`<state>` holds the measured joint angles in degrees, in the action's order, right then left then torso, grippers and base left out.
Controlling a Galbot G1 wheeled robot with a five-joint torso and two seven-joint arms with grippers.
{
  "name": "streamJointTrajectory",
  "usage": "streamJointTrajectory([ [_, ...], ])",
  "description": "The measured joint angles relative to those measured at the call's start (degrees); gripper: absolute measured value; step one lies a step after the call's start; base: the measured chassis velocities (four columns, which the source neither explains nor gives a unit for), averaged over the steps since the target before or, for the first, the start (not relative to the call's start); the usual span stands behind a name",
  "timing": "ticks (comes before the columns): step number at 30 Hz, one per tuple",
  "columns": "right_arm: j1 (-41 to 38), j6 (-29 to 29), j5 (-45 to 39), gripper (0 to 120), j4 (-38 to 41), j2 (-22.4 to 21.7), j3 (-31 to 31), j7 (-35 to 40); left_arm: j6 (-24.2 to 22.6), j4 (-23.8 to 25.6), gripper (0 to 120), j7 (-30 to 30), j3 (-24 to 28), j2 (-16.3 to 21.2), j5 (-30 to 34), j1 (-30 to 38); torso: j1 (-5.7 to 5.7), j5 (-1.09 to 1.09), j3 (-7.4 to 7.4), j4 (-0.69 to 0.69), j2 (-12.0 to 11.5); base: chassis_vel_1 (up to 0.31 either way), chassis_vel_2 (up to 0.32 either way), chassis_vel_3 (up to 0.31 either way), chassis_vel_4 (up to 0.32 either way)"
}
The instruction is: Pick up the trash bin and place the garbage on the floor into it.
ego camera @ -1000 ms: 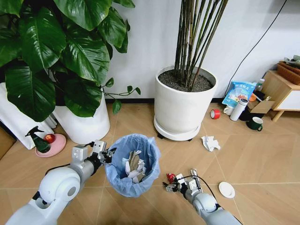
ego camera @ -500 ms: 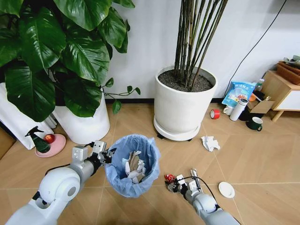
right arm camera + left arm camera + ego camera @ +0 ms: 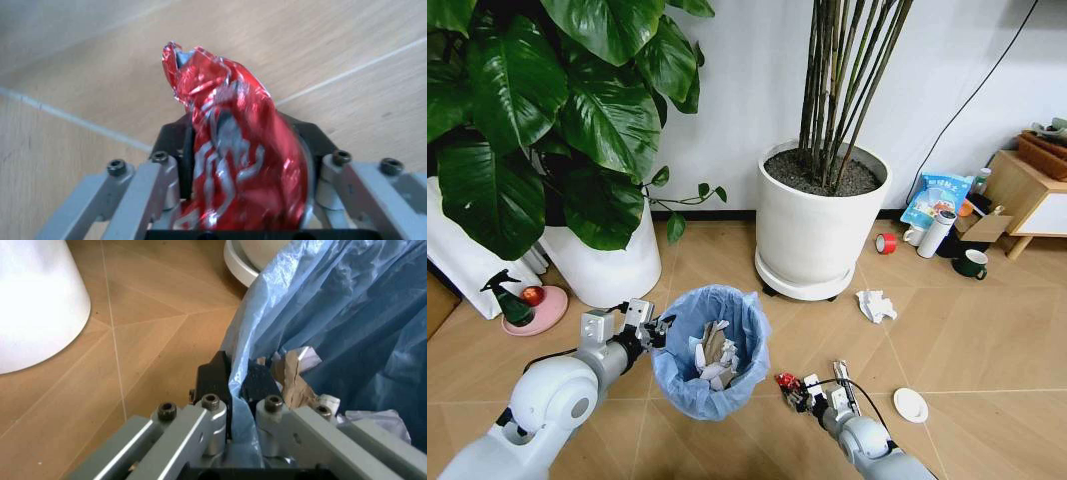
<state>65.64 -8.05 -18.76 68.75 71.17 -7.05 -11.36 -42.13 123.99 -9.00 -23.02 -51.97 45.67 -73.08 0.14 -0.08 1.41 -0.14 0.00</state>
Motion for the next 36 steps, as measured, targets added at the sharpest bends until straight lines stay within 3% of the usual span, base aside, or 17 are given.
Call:
streamJointTrajectory([
  [5, 0.81, -0.07, -1.58, 31, 3.38, -1.13, -2.11, 0.53, 0.00, 0.00, 0, 0.02, 0.17, 0.03, 0.08, 0.10, 0.00, -0.02, 0.00, -0.01, 0.00, 0.000, 0.000, 0.000, 0.000],
  [11, 3.91, 0.37, -4.45, 31, 14.62, -6.52, -8.37, 0.73, 0.00, -0.47, 0, 0.86, 0.41, 0.26, 0.55, 0.44, 0.00, -0.04, 0.00, -0.02, 0.00, 0.000, 0.000, 0.000, 0.000],
  [16, 3.96, 1.16, -4.78, 31, 21.45, -8.36, -10.89, 1.01, 0.00, -0.99, 0, 1.43, 0.51, 1.02, 0.49, 0.70, 0.00, -0.03, 0.00, -0.01, 0.00, 0.000, 0.000, 0.000, 0.000],
  [28, -1.12, -1.57, -11.55, 31, 35.07, -14.10, -9.36, 2.25, 0.08, -4.55, 0, 2.53, 3.15, 1.50, 1.20, 4.95, 0.00, -0.03, 0.00, -0.01, 0.00, 0.000, 0.000, 0.000, 0.000],
  [36, -9.82, -6.47, -20.64, 31, 44.32, -16.72, -4.86, 4.25, 0.05, -8.84, 0, 0.46, 9.15, 0.19, 4.16, 12.78, 0.00, -0.05, 0.00, -0.02, 0.00, 0.000, 0.000, 0.000, 0.000],
])
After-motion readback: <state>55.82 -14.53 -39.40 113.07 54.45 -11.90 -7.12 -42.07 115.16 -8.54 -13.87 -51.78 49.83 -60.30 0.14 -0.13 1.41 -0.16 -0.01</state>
